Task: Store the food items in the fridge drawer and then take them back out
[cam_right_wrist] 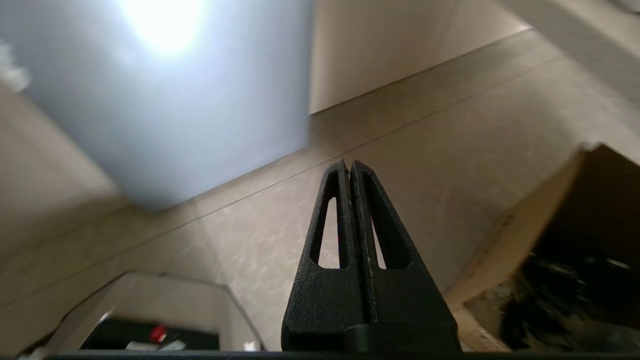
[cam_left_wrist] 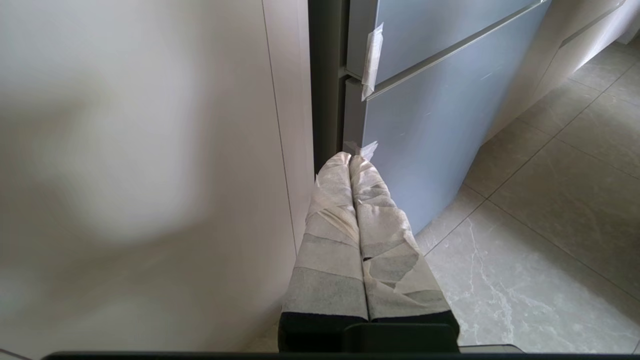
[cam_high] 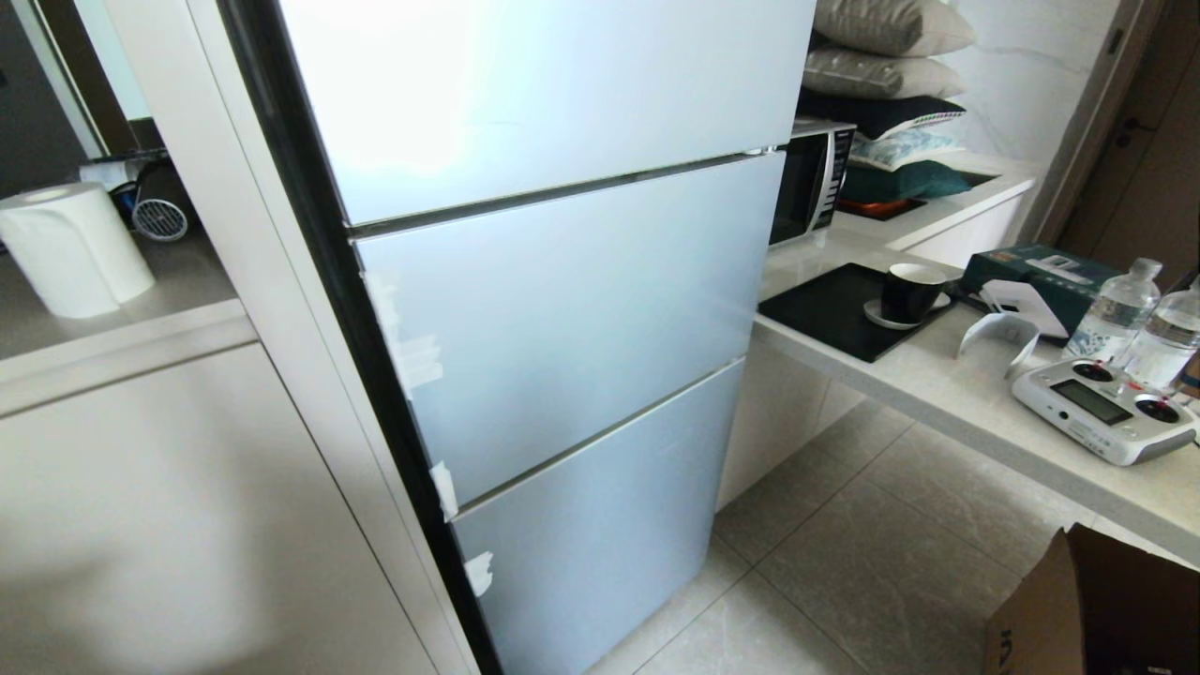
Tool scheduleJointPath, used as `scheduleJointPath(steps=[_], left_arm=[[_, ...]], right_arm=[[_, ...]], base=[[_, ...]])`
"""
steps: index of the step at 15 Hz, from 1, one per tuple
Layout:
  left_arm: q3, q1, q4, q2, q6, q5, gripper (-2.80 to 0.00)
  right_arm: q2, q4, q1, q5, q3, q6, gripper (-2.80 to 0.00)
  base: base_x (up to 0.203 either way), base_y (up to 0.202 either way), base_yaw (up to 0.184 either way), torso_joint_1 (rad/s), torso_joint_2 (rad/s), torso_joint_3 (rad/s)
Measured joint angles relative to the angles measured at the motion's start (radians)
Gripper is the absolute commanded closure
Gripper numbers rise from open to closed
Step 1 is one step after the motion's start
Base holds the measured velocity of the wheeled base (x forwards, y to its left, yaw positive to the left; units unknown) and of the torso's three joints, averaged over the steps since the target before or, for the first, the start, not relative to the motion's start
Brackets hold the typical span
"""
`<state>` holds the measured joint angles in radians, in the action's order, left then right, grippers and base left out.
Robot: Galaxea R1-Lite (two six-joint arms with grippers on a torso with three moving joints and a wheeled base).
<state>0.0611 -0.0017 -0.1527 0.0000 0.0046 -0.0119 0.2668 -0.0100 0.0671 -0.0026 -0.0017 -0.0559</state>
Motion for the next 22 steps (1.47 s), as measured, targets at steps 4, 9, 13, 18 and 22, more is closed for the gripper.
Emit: scheduleJointPath(steps=[4, 9, 13, 18, 22], left_arm=[[0.0, 0.0, 0.0, 0.0, -0.001, 0.0, 0.0], [0.0, 0.0, 0.0, 0.0, -0.002, 0.0, 0.0], [0.0, 0.0, 0.0, 0.0, 0.004, 0.0, 0.0], [0.033, 0.0, 0.055, 0.004, 0.05, 0.012, 0.0], [0.223, -0.008, 0.126, 0.193, -0.093, 0.055, 0.0]], right_arm=[[-0.171, 0.007, -0.049, 0.017, 0.001, -0.03, 0.0], [-0.259, 0.012, -0.062, 0.013, 0.0, 0.038, 0.0], [-0.268, 0.012, -0.063, 0.013, 0.0, 0.038, 0.0], [-0.269, 0.013, -0.063, 0.013, 0.0, 0.038, 0.0], [-0.269, 0.013, -0.062, 0.013, 0.0, 0.038, 0.0]], base=[[0.0, 0.0, 0.0, 0.0, 0.0, 0.0], [0.0, 0.0, 0.0, 0.0, 0.0, 0.0], [0.0, 0.0, 0.0, 0.0, 0.0, 0.0], [0.0, 0.0, 0.0, 0.0, 0.0, 0.0], [0.0, 0.0, 0.0, 0.0, 0.0, 0.0]])
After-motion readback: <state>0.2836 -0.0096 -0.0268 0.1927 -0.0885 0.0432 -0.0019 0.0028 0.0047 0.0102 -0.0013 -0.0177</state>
